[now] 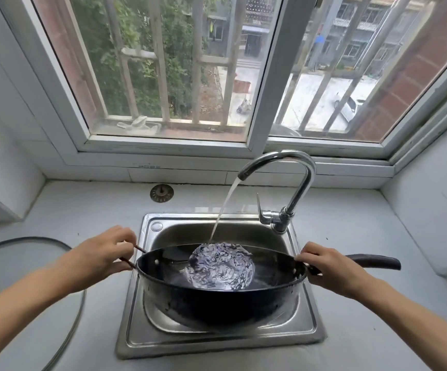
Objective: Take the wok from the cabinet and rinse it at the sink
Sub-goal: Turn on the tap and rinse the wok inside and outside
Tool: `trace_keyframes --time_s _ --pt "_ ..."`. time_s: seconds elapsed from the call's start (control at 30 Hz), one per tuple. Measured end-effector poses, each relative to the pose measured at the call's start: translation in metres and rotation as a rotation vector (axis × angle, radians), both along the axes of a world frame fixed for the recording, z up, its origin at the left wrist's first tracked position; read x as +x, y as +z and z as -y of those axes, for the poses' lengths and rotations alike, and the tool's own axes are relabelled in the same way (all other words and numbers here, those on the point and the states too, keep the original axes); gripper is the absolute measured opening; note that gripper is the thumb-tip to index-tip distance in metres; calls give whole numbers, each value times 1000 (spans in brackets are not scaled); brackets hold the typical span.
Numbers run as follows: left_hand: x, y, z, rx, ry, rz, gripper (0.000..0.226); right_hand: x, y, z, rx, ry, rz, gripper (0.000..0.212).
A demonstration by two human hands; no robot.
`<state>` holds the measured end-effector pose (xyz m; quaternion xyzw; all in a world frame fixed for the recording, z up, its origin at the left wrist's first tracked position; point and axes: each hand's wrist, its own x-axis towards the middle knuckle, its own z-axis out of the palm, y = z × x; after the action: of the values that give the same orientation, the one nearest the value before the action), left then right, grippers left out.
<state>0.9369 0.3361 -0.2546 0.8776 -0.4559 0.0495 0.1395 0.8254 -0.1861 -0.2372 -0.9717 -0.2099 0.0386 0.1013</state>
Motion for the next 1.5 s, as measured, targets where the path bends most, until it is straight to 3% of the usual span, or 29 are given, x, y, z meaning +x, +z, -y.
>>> trace_keyframes --time_s 0.3,0.43,0.6,0.83,1.1,1.33,1.5 --pt "-7 -14 3 -12 97 112 31 4 9 -1 -127 3 224 38" --pt "-7 -11 3 -30 109 100 40 5 8 6 -50 -51 253 38" --pt "-6 -8 2 -41 118 -5 41 6 15 6 -26 -67 212 49" --pt "-5 -10 3 -119 210 -189 19 2 18 8 88 -217 23 66" --pt "-3 -24 1 -107 286 -321 16 1 14 8 -52 -63 187 96" --pt "3 -27 4 -202 306 -381 20 3 2 13 -73 -69 69 92" --pt "12 -26 10 -240 359 -430 16 7 1 13 36 -100 -115 101"
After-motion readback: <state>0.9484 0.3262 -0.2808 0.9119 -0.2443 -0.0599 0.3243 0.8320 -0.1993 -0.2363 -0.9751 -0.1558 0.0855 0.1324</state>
